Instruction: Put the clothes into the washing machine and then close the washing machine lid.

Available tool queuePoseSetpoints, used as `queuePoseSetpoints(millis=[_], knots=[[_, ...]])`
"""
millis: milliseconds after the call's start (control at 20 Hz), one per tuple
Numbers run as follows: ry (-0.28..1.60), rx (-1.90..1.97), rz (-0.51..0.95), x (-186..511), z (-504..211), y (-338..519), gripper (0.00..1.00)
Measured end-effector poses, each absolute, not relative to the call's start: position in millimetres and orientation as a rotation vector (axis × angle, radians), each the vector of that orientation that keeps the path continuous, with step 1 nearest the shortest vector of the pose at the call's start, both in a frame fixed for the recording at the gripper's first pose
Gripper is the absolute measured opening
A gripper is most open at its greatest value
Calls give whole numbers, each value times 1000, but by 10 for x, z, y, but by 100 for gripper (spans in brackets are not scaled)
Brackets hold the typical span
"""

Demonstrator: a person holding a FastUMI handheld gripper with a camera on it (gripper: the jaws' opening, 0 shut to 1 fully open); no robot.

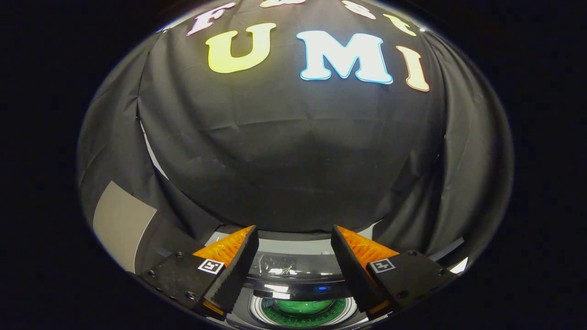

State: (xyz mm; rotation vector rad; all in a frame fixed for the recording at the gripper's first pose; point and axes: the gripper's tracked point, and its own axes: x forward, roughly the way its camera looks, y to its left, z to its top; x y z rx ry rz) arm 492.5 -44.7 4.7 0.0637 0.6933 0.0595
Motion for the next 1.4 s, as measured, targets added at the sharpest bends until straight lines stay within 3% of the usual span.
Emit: queuePoseSetpoints(millis=[1400], knots=[[556,122,36,3006,-405,-423,98]])
